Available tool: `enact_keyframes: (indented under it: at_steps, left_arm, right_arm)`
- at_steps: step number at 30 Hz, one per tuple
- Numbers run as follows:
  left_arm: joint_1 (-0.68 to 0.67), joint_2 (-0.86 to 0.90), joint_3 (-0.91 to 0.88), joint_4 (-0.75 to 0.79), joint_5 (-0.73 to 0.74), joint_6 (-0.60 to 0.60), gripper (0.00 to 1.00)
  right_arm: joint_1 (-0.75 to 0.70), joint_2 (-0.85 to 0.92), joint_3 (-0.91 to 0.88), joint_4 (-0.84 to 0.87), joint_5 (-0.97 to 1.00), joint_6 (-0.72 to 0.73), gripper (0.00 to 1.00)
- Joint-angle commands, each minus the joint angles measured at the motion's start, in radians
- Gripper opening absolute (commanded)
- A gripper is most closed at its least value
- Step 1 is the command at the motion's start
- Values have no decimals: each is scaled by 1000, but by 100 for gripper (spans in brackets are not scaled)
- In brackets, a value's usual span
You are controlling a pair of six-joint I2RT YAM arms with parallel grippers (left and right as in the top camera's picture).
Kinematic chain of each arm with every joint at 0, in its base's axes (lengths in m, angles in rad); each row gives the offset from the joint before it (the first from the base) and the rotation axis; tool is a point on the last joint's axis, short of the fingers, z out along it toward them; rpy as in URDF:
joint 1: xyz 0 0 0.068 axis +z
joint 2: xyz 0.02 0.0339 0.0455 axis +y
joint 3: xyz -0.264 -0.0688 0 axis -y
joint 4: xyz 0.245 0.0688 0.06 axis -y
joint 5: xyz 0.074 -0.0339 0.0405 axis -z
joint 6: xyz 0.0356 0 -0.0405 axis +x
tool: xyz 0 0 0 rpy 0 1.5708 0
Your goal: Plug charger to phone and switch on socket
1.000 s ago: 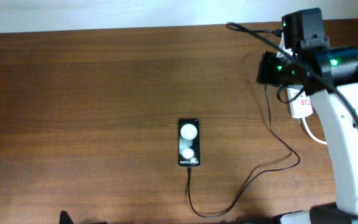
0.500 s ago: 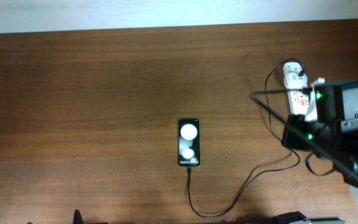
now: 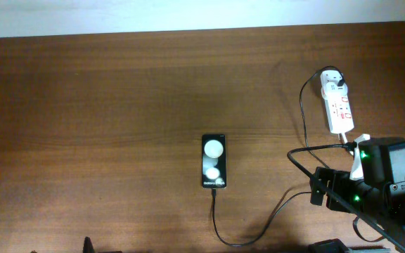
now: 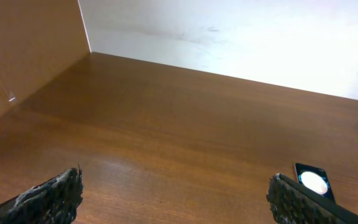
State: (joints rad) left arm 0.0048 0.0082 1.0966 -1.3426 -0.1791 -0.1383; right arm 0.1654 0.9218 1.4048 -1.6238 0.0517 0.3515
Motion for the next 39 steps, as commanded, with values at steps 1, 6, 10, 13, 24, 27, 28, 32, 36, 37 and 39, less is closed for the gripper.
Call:
enact_keyframes:
  at_steps: [1,6,10,13,24,27,28,32,36,37,39]
  left_arm:
    - [-5,-2,1,0,7,13,99]
    - [-5,-2,1,0,7,13,99]
    - [-5,-2,1,0,7,13,99]
    - [-5,-2,1,0,7,13,99]
    - [-5,-2,1,0,7,13,99]
    - [-5,-2,1,0,7,13,99]
    - [-5,-2,1,0,7,13,99]
    - [-5,-1,1,0,7,13,99]
    - [-5,-2,1,0,7,13,99]
    - [-5,-2,1,0,7,13,99]
    - [-5,-2,1,0,7,13,99]
  right_arm:
    - [6,1,-7,-1,17,-4,99]
    - [5,-8,-8,8,13,-4,99]
    - [5,-80,-8,11,13,-4,99]
    - [5,-120,-8,16,35,-4,99]
    - [5,-199,-8,26,66,-4,99]
    - [5,-218,-8,26,66,-4,99]
    - [5,-225,-8,26,66,-4,99]
    - [5,-260,-8,26,66,-4,99]
    - [5,-313,-8,26,66,-4,99]
    - [5,-329,-8,26,66,-4,99]
    - [5,-353,-8,27,66,-5,99]
